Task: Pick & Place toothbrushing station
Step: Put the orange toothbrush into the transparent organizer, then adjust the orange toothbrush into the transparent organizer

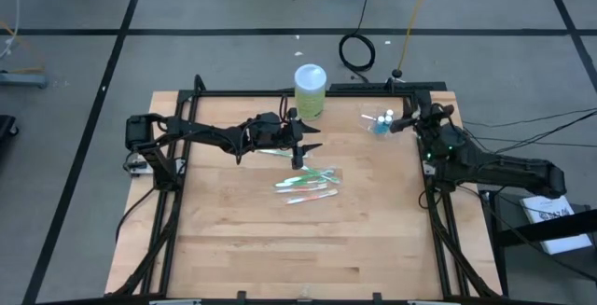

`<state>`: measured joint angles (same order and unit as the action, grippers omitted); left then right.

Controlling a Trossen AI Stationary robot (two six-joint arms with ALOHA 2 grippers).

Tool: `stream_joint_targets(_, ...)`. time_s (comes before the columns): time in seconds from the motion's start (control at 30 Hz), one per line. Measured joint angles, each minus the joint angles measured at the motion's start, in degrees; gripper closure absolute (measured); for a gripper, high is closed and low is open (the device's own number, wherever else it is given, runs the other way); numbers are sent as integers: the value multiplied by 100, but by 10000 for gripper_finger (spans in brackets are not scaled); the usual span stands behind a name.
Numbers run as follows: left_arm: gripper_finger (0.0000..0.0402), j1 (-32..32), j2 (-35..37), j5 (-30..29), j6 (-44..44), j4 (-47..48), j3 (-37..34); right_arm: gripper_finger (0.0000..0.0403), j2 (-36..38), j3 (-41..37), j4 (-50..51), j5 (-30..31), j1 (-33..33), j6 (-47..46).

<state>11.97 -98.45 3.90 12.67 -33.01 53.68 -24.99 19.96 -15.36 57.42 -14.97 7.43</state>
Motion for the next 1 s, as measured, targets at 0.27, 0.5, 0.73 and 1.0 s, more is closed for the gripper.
stream_joint_targets(0.27, 199, 0, 0, 0, 58, 32, 1, 252, -249, 1879, 4367, -2455, 572, -2895)
stream_joint_targets(0.5, 199, 0, 0, 0, 57, 41, 1, 272, -583, 1985, 6823, -2913, 611, -4869)
stream_joint_targets(0.73, 199, 0, 0, 0, 31, 41, 1, 289, -933, 1985, 7635, -2712, 608, -5732)
stream_joint_targets(1.0, 199, 0, 0, 0, 9, 52, 1, 313, -1226, 1985, 8071, -2410, 474, -6072)
